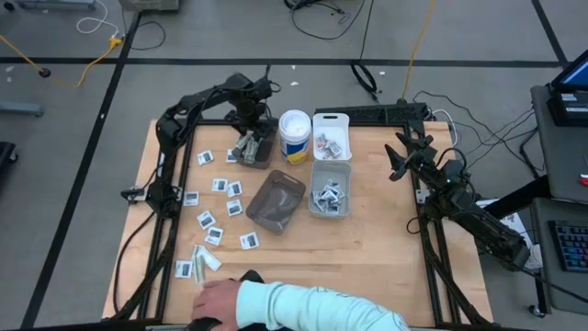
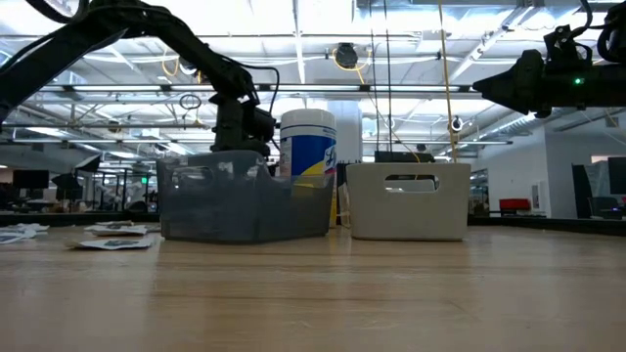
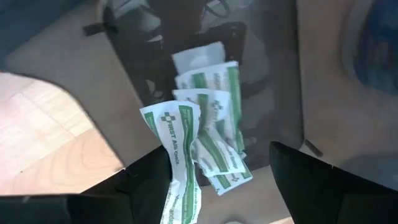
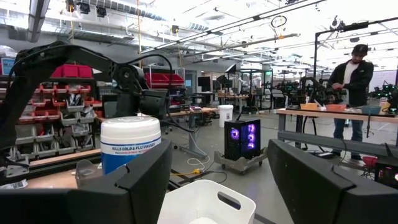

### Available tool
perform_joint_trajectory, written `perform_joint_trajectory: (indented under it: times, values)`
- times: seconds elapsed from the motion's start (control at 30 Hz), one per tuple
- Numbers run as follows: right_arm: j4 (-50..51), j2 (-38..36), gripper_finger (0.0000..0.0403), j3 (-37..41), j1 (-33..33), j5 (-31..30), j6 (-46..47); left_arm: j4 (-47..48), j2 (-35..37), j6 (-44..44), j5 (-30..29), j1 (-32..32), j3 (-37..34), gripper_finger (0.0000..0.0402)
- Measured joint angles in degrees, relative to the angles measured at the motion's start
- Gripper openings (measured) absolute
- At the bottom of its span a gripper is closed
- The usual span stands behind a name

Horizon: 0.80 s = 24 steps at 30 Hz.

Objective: Pick & Place First Aid Supplies
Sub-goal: Put the bandage pack into the top black bin, then put the bottom bandage pack into the top black bin

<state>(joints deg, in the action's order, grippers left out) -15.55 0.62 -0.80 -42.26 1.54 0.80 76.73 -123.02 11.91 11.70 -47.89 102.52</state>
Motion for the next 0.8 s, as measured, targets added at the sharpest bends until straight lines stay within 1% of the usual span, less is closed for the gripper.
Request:
perform_joint_trajectory:
  times: [0.1,0.17,0.23,0.33,0.37,0.43,0.53,0.63,0.8]
  values:
    - [0.0,0.0,0.0263,0.0,0.0,0.0,0.0,-0.1,0.0,-4.7,-0.9,1.0,0.0,0.0274]
    - [0.0,0.0,0.0263,0.0,0.0,0.0,0.0,-0.8,0.0,-9.7,-3.9,2.0,0.0,0.0276]
    - [0.0,0.0,0.0263,0.0,0.0,0.0,0.0,-0.8,0.1,-13.5,-10.1,3.1,0.0,0.0279]
    - [0.0,0.0,0.0263,0.0,0.0,0.0,0.0,-1.0,0.2,-19.5,-21.1,4.8,0.0,0.0279]
    - [0.0,0.0,0.0263,0.0,0.0,0.0,0.0,-1.0,0.2,-22.0,-23.8,5.3,0.0,0.0278]
    - [0.0,0.0,0.0263,0.0,0.0,0.0,0.0,-1.0,0.2,-26.2,-26.7,6.0,0.0,0.0274]
    - [0.0,0.0,0.0263,0.0,0.0,0.0,0.0,-1.1,0.3,-27.5,-27.7,6.5,0.0,0.0268]
    - [0.0,0.0,0.0263,0.0,0.0,0.0,0.0,-1.3,0.3,-26.2,-27.7,6.5,0.0,0.0262]
    - [0.0,0.0,0.0263,0.0,0.0,0.0,0.0,-1.1,1.9,-18.0,-26.8,6.1,0.0,0.0258]
